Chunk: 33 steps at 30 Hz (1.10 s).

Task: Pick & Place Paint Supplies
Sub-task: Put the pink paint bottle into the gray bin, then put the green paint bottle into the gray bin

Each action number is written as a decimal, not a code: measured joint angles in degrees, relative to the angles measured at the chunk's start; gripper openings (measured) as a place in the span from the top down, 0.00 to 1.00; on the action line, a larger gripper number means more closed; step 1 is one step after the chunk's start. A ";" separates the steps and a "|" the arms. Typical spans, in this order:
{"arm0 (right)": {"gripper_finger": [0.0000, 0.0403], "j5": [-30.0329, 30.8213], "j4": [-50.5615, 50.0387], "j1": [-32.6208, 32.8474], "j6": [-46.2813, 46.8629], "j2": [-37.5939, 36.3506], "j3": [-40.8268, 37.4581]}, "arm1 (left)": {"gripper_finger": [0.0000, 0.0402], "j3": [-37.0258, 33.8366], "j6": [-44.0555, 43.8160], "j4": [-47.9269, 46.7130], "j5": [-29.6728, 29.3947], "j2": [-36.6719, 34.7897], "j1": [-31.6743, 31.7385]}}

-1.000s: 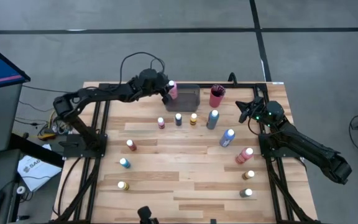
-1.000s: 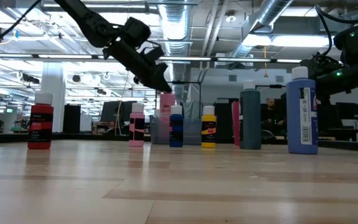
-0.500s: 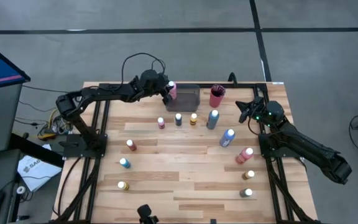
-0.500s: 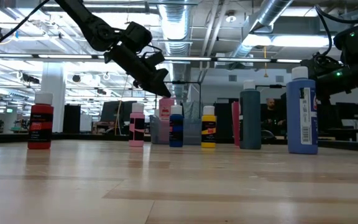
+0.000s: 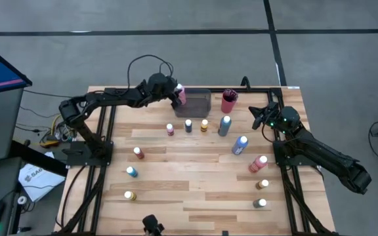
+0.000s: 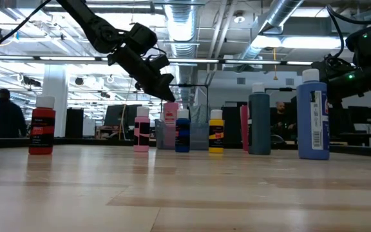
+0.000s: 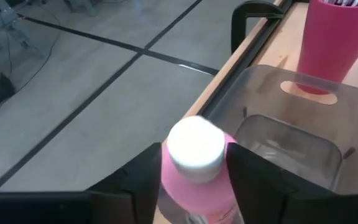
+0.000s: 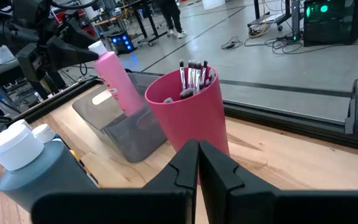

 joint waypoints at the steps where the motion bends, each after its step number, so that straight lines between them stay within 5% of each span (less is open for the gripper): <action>1: 0.98 0.00 0.00 -0.02 0.00 0.00 0.00 | 0.56 -0.01 0.03 0.01 0.01 0.00 0.00; 24: 0.98 0.01 0.00 0.00 0.00 0.00 0.00 | 0.41 -0.06 2.76 0.58 -5.42 -0.45 -0.13; 33: 0.98 0.00 0.00 -0.02 0.00 0.00 0.00 | 0.37 -0.09 4.89 0.41 -6.63 -7.75 -0.11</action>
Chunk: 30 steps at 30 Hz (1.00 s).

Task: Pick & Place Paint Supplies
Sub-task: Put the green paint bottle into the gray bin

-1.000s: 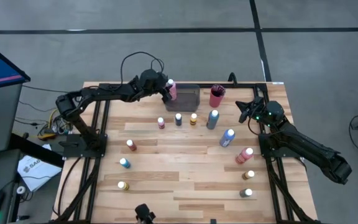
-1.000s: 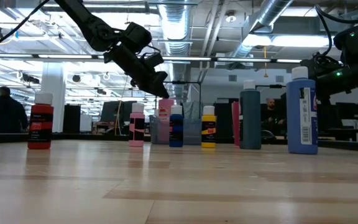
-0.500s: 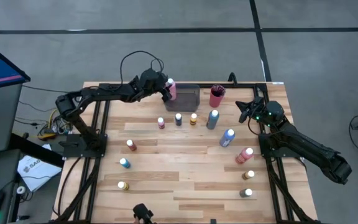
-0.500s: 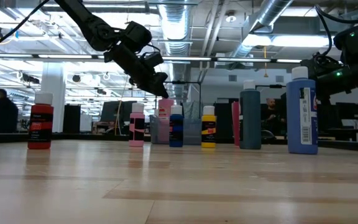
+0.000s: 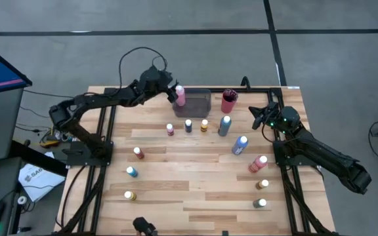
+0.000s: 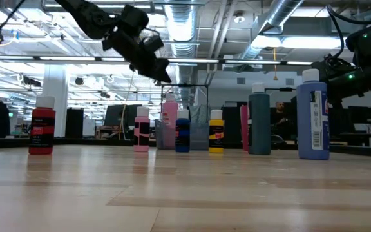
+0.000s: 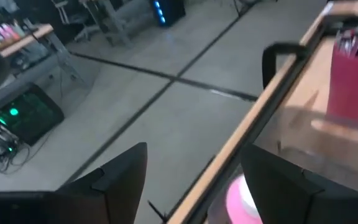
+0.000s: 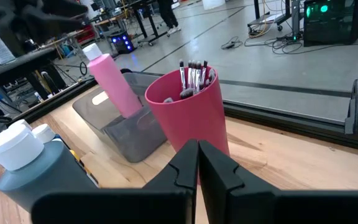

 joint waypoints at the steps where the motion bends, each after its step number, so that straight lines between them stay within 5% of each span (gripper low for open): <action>1: 0.98 0.00 0.00 0.01 0.00 0.00 0.00 | 0.37 0.01 -0.01 -0.08 0.01 -0.79 0.00; 13: 0.98 0.00 0.00 0.02 0.00 0.00 0.00 | 0.37 0.06 -0.53 7.50 19.39 -10.03 -12.00; 18: 0.98 0.02 0.00 0.01 0.00 0.01 0.00 | 0.37 1.80 -0.53 9.22 20.34 -4.04 -15.81; 30: 0.98 0.00 0.00 0.02 0.00 0.00 0.02 | 0.37 18.04 -1.08 8.21 27.46 14.56 -16.66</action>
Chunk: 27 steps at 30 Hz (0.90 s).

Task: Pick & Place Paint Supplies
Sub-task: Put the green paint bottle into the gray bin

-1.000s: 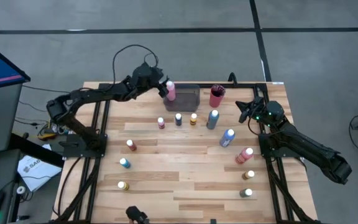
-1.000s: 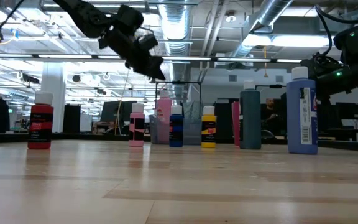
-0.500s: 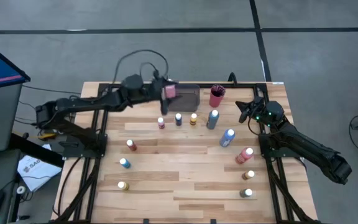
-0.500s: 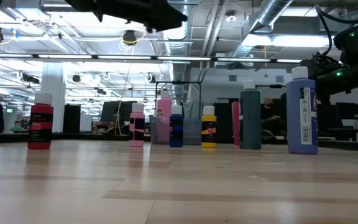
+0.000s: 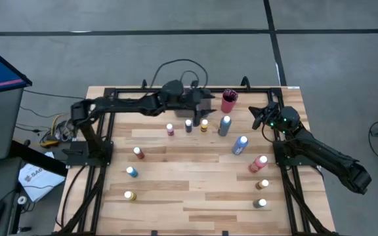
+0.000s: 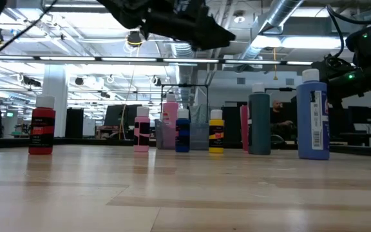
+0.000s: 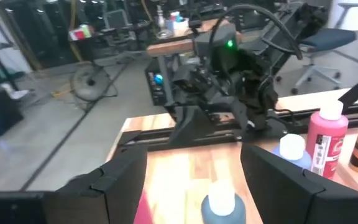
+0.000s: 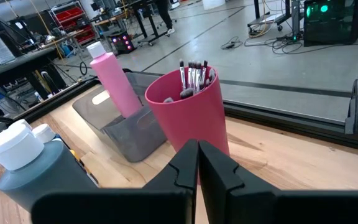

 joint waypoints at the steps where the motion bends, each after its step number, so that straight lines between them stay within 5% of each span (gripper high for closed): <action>1: 0.98 0.01 0.00 0.00 0.00 0.00 -0.02 | 0.37 0.97 -0.24 -0.80 0.86 1.10 -0.11; 27: 0.98 0.00 0.00 0.00 0.00 0.00 -0.02 | 0.37 9.31 -4.09 -3.11 6.86 15.05 -1.42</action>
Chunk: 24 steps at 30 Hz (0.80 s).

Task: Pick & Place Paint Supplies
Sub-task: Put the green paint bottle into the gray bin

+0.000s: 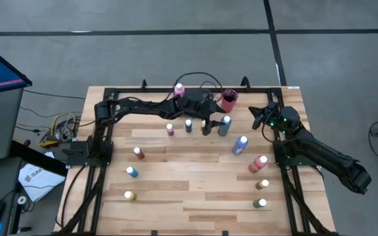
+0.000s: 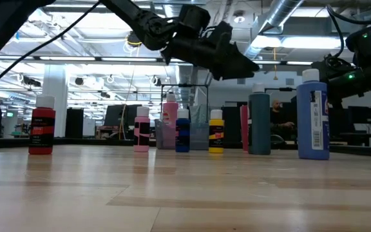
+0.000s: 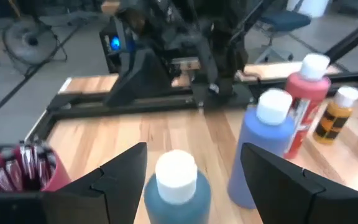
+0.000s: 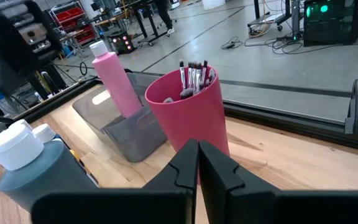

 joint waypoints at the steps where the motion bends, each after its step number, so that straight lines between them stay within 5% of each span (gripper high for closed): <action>1: 0.98 0.02 0.00 -0.02 0.00 0.00 0.00 | 0.37 0.00 0.00 -0.81 -0.14 0.04 0.11; 24: 0.98 0.01 0.00 -0.01 0.00 0.00 0.00 | 0.37 3.73 -0.02 -0.21 0.99 4.63 0.33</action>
